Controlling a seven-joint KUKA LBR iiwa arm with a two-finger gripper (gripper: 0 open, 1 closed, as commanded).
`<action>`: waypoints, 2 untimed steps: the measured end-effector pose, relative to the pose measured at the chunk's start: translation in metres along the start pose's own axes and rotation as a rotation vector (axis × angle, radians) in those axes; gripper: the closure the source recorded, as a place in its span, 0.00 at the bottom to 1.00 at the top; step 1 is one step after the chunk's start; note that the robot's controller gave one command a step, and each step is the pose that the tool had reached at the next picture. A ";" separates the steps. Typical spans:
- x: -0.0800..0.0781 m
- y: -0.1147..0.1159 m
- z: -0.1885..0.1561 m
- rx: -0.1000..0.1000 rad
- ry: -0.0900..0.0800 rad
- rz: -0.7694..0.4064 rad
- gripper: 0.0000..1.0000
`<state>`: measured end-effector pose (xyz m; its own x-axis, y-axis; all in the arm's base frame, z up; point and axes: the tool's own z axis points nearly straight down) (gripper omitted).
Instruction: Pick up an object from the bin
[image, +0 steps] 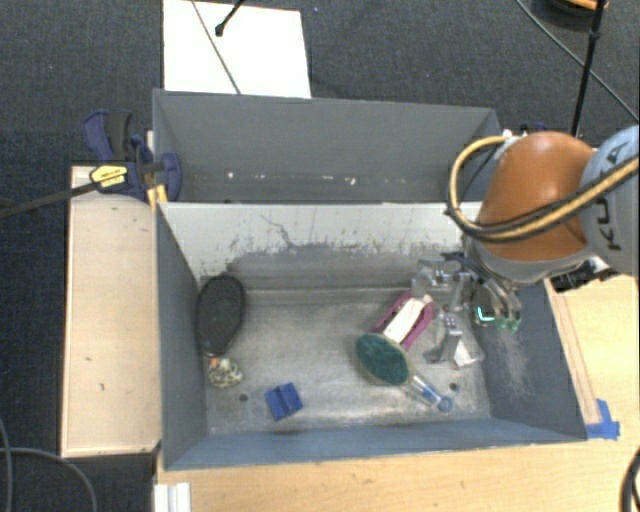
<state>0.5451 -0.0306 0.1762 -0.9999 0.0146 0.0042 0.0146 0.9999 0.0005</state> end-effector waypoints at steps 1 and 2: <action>-0.021 0.021 0.104 0.003 0.004 -0.445 0.00; -0.004 0.047 0.103 0.003 -0.011 -0.884 0.00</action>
Offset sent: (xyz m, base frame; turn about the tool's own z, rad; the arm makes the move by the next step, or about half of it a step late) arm 0.0204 0.0228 -0.1062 -0.4469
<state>0.5493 0.0160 0.0737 -0.6450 -0.7641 -0.0063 -0.7641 0.6451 -0.0042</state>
